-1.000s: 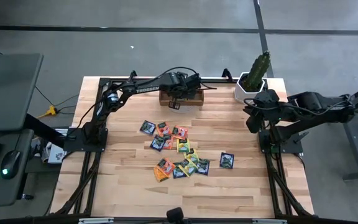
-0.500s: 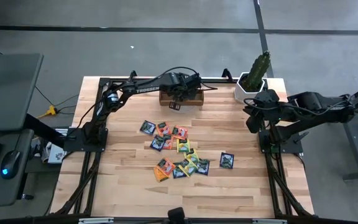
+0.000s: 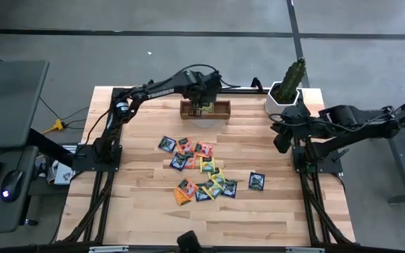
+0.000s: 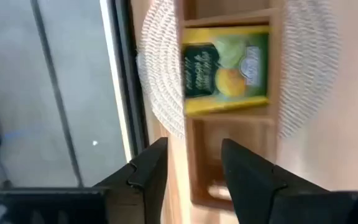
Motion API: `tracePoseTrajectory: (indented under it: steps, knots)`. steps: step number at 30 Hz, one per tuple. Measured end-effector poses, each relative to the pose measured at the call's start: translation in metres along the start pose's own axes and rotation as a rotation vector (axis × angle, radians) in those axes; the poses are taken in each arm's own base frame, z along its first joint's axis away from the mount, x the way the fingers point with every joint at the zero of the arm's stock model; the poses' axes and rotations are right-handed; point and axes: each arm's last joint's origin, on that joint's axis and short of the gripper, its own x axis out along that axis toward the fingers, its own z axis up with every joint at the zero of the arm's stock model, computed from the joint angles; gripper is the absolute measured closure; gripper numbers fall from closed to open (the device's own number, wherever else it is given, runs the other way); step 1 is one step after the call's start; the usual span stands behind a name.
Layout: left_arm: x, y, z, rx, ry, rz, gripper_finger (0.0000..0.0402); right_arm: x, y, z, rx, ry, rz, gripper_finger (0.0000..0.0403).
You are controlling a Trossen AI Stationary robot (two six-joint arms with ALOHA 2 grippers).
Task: Pick & Place Tea
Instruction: Put the bottom yellow tea bag in the middle compartment of the organizer
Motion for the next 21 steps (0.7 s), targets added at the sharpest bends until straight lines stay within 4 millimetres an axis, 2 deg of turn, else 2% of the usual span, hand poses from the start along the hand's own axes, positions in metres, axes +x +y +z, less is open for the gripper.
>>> tracePoseTrajectory:
  steps: [6,8,10,12,14,21]
  knots:
    - [-0.027,-0.002,-0.014,-0.036,-0.076,-0.029,0.0308,0.019,0.016,0.001,-0.032,0.081,-0.02,0.0347]
    - [-0.032,-0.008,-0.018,-0.033,-0.104,-0.034,0.0324,0.027,0.022,0.002,-0.042,0.11,-0.021,0.0354]
    - [-0.034,-0.018,-0.032,-0.018,-0.078,-0.077,0.0337,0.035,0.03,0.003,-0.047,0.132,-0.011,0.0369]
    - [-0.034,-0.031,-0.039,-0.031,-0.118,-0.085,0.0347,0.044,0.038,0.005,-0.052,0.143,-0.004,0.0389]
    - [-0.031,-0.046,-0.057,-0.071,-0.139,-0.133,0.0353,0.054,0.047,0.006,-0.054,0.15,0.007,0.0399]
    - [-0.018,-0.121,-0.098,-0.233,-0.323,-0.296,0.0358,0.091,0.082,0.007,-0.066,0.226,0.124,0.04]
